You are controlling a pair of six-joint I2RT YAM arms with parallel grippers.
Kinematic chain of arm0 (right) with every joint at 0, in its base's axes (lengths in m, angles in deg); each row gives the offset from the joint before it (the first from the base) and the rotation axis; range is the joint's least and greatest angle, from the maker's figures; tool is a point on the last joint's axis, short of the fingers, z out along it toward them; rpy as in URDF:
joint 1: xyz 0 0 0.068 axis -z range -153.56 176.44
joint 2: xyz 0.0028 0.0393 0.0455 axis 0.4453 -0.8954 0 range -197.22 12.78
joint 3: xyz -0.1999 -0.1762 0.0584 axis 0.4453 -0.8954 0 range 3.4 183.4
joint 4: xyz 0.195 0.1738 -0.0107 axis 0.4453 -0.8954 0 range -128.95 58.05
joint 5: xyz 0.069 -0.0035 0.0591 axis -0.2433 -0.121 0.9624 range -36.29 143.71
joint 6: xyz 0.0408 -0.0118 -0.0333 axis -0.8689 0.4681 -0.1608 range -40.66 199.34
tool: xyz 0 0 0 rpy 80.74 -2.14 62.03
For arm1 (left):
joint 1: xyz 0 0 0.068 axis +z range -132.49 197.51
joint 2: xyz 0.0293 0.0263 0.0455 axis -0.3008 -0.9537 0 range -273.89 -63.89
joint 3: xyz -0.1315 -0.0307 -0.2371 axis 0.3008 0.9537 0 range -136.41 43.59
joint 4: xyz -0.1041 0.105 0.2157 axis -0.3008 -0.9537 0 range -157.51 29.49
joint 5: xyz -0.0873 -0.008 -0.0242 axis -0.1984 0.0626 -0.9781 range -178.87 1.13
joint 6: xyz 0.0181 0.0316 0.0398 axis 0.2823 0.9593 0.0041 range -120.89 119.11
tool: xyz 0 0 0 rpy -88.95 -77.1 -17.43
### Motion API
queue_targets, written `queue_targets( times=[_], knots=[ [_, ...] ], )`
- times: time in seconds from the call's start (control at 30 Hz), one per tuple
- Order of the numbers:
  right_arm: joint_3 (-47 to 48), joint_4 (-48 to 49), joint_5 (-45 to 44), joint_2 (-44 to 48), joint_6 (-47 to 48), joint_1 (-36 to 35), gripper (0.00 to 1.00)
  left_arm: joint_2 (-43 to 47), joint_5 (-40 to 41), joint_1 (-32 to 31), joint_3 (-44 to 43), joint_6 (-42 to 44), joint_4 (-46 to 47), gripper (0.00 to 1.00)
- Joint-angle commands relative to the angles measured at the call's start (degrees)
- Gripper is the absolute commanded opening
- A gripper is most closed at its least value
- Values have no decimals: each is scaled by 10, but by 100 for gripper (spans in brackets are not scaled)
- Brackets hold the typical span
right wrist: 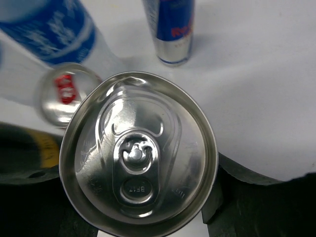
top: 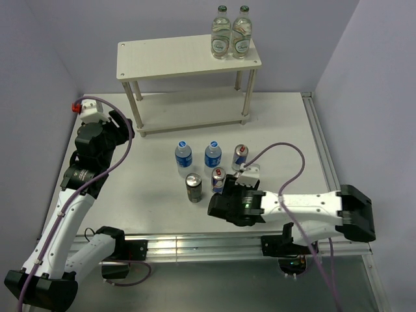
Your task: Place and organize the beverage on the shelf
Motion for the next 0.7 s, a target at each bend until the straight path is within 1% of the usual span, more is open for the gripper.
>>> queue_targets(
  times=[0.0,0.03,0.07,0.1,0.13,0.17,0.2,0.27,0.3,0.37,0.4,0.43,0.47,0.5,0.6,0.63,0.67],
  knots=[
    [83,-33,-59,104,58,-10,0,9,-10,4,-2,6,8,65],
    [92,-18,-62,121,86,-10,0,10,-12,6,-2,6,8,65],
    [110,4,-68,148,158,-10,0,12,-11,6,-2,6,9,65],
    [120,56,-71,158,199,-8,0,13,-11,7,-1,5,9,65],
    [129,83,-72,164,240,-5,0,14,-12,8,0,6,9,65],
    [152,105,-74,163,305,5,0,14,-12,8,-1,7,10,65],
    [164,142,-80,159,335,12,0,14,-12,9,-1,5,9,65],
    [207,168,-81,137,402,39,0,14,-12,11,-1,6,9,65],
    [218,207,-64,129,429,50,0,14,-12,12,-1,6,9,65],
    [245,250,-31,108,496,78,0,14,-11,13,-1,5,9,65],
    [252,290,-11,101,512,111,0,14,-9,13,1,7,9,65],
    [262,310,18,93,530,128,0,14,-8,13,1,6,9,65],
    [267,328,29,74,559,143,0,15,-6,13,2,7,10,65],
    [274,356,35,63,569,172,0,13,-7,13,2,7,9,65],
    [305,377,60,6,588,215,0,13,-16,13,3,13,10,65],
    [320,382,86,-10,591,245,0,13,-14,13,2,13,9,65],
    [330,384,97,-41,587,260,0,13,-13,13,4,15,10,65]
  ],
)
